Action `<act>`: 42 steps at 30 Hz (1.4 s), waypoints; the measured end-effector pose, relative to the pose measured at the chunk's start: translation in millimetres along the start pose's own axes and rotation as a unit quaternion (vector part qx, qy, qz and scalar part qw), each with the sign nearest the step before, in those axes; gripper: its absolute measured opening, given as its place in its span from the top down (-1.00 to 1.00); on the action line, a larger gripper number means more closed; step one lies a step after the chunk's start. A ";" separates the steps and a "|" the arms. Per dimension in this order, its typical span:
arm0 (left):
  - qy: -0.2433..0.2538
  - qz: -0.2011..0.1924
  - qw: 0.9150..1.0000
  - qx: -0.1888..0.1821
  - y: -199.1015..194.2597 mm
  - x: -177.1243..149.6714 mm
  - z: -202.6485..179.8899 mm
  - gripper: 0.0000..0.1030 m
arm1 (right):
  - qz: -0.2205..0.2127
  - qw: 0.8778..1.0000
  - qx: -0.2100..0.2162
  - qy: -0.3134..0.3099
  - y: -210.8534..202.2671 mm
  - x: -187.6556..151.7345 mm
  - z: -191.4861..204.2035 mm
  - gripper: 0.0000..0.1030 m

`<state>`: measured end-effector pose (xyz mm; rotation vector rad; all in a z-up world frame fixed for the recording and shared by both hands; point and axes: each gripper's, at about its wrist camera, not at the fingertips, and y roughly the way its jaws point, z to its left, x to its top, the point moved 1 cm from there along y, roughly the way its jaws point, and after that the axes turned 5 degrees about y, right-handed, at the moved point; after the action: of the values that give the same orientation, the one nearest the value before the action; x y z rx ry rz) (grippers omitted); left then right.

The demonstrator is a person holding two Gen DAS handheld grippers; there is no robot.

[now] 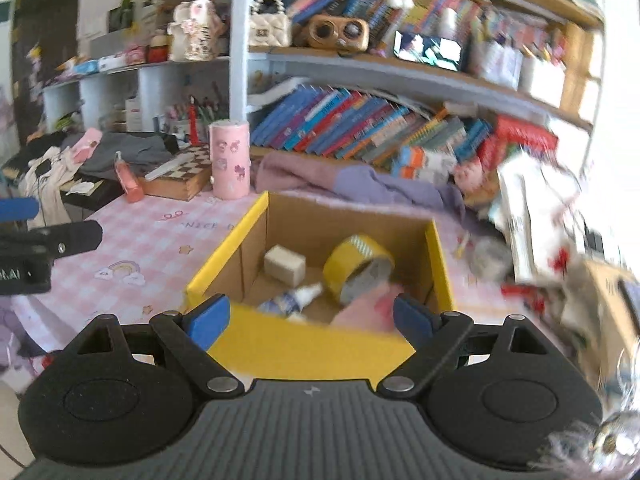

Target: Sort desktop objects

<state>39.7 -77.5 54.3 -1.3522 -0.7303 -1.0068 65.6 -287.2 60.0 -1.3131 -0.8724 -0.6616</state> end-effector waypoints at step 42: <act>0.030 0.106 0.994 -0.018 -53.7 -94.2 36.1 -0.87 | 0.079 0.995 -0.037 0.051 -51.3 -103.2 94.3 -0.71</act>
<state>-43.7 -23.6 -2.3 -1.3925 -0.5149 -0.8905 -47.6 -208.9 3.4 -1.3862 -0.6588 -0.6367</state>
